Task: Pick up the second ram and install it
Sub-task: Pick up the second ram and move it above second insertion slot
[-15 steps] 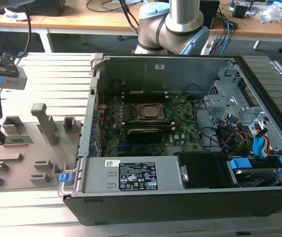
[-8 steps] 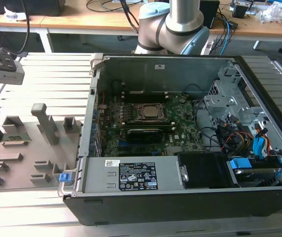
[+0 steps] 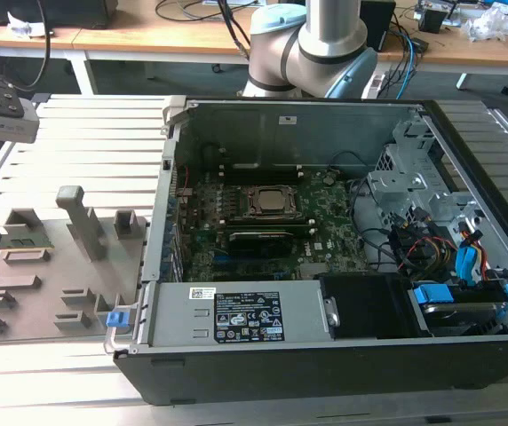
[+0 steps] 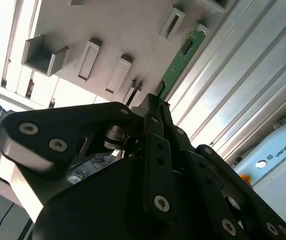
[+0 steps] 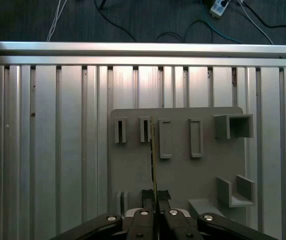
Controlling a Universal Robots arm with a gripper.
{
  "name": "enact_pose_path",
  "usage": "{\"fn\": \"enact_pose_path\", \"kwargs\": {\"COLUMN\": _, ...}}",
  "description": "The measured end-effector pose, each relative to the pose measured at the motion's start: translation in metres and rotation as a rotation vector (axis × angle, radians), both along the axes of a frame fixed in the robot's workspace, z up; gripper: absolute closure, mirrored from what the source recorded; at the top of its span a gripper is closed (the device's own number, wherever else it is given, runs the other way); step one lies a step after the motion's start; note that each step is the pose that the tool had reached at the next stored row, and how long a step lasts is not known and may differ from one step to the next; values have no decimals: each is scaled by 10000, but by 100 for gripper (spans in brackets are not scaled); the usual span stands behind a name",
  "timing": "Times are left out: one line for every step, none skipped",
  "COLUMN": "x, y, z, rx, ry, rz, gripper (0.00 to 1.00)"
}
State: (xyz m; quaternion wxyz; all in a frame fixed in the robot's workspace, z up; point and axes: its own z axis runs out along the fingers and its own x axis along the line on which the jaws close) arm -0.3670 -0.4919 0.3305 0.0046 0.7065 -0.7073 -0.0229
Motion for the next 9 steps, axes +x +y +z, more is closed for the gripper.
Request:
{"fn": "enact_pose_path", "kwargs": {"x": 0, "y": 0, "z": 11, "rx": -1, "ry": 1, "rz": 0, "gripper": 86}}
{"fn": "enact_pose_path", "kwargs": {"x": 0, "y": 0, "z": 23, "rx": 0, "ry": 0, "rz": 0, "gripper": 86}}
{"fn": "enact_pose_path", "kwargs": {"x": 0, "y": 0, "z": 37, "rx": 0, "ry": 1, "rz": 0, "gripper": 86}}
{"fn": "enact_pose_path", "kwargs": {"x": 0, "y": 0, "z": 72, "rx": 0, "ry": 0, "rz": 0, "gripper": 86}}
{"fn": "enact_pose_path", "kwargs": {"x": 0, "y": 1, "z": 112, "rx": 0, "ry": 0, "rz": -1, "gripper": 86}}
{"fn": "enact_pose_path", "kwargs": {"x": 0, "y": 1, "z": 148, "rx": 0, "ry": 0, "rz": 0, "gripper": 86}}
{"fn": "enact_pose_path", "kwargs": {"x": 0, "y": 1, "z": 176, "rx": 0, "ry": 1, "rz": 0, "gripper": 86}}
{"fn": "enact_pose_path", "kwargs": {"x": 0, "y": 2, "z": 205, "rx": 0, "ry": 0, "rz": 0, "gripper": 86}}
{"fn": "enact_pose_path", "kwargs": {"x": 0, "y": 2, "z": 223, "rx": -1, "ry": 1, "rz": 0, "gripper": 86}}
